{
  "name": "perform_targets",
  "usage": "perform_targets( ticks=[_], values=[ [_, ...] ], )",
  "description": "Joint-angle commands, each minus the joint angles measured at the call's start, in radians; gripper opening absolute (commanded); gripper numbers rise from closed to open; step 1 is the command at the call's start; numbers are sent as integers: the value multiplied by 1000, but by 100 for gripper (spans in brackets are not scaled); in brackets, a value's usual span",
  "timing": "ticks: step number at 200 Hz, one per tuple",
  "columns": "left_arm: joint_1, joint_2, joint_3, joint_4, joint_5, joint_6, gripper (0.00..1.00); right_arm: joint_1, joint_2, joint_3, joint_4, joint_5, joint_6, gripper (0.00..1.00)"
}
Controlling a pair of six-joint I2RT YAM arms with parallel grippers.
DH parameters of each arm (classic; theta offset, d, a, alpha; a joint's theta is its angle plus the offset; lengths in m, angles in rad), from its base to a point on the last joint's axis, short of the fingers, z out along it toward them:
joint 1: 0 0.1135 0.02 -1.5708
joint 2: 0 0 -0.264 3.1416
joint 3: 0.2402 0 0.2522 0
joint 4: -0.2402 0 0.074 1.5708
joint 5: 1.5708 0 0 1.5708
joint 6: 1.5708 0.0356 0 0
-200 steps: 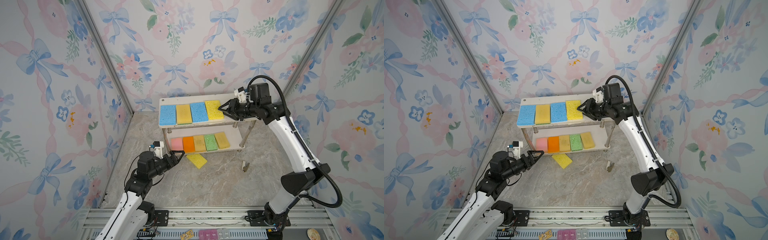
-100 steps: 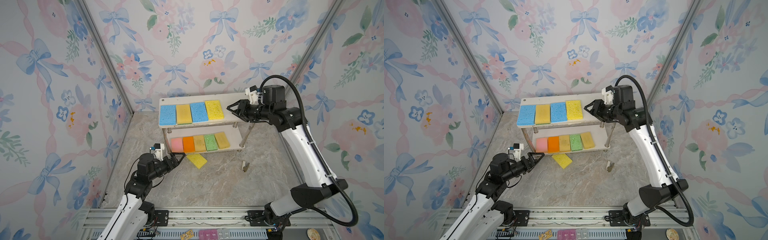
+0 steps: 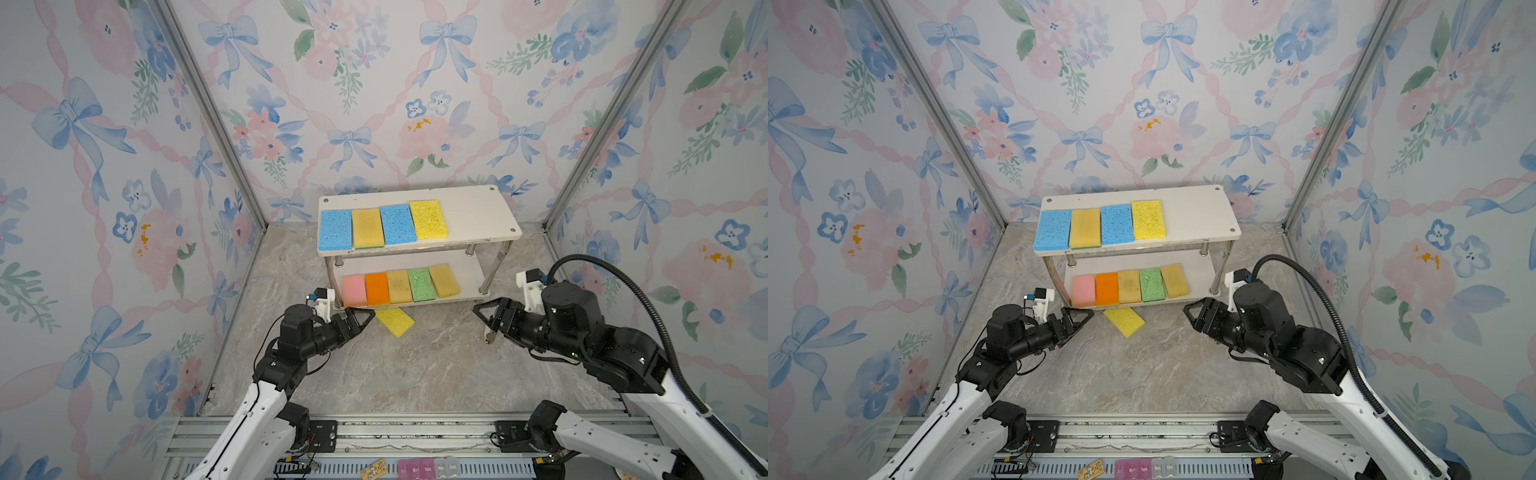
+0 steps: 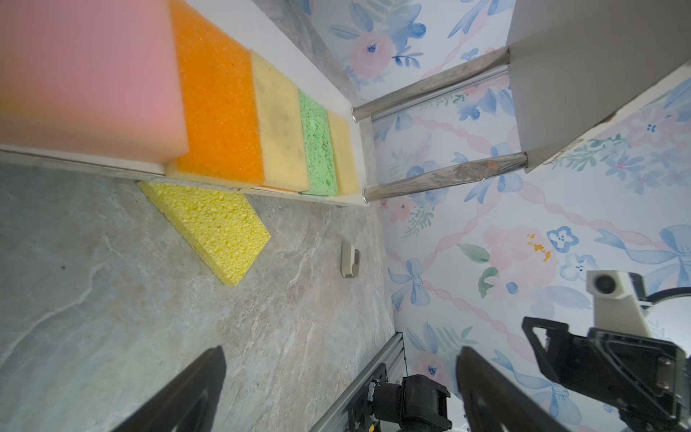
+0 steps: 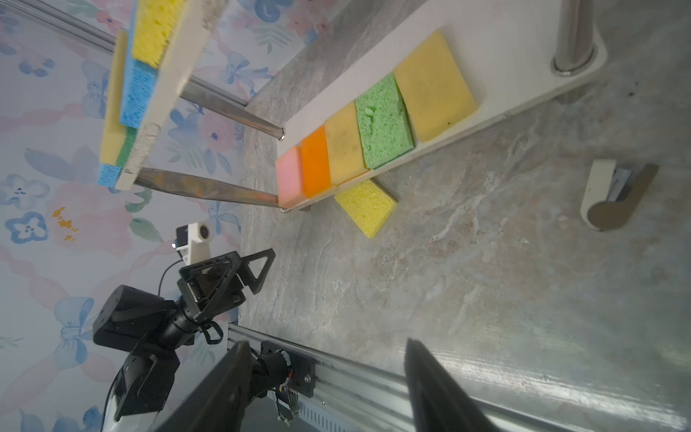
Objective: Arrange cleaning sponges on a shelf
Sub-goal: Pick up the cleaning sponge at the center of the table.
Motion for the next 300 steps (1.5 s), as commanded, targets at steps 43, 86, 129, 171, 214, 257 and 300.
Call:
perform_targets(
  ticks=[43, 86, 129, 171, 214, 257, 300],
  values=[
    [-8, -182, -125, -104, -2, -62, 98, 271, 222, -207, 338, 276, 271, 73],
    [-7, -247, -164, -118, -29, -51, 98, 245, 418, -246, 574, 216, 294, 73],
    [-3, -337, -154, -196, -34, -62, 98, 169, 612, -238, 732, 30, 296, 72],
    [0, -372, -147, -238, -39, -67, 98, 138, 731, -186, 728, -49, 274, 70],
    [1, -391, -130, -254, -50, -77, 98, 101, 765, -204, 746, -71, 269, 58],
    [2, -397, -144, -254, -51, -92, 98, 68, 805, -195, 744, -69, 248, 53],
    [2, -387, -144, -254, -46, -90, 98, 49, 870, -167, 738, -55, 234, 52]
  ],
)
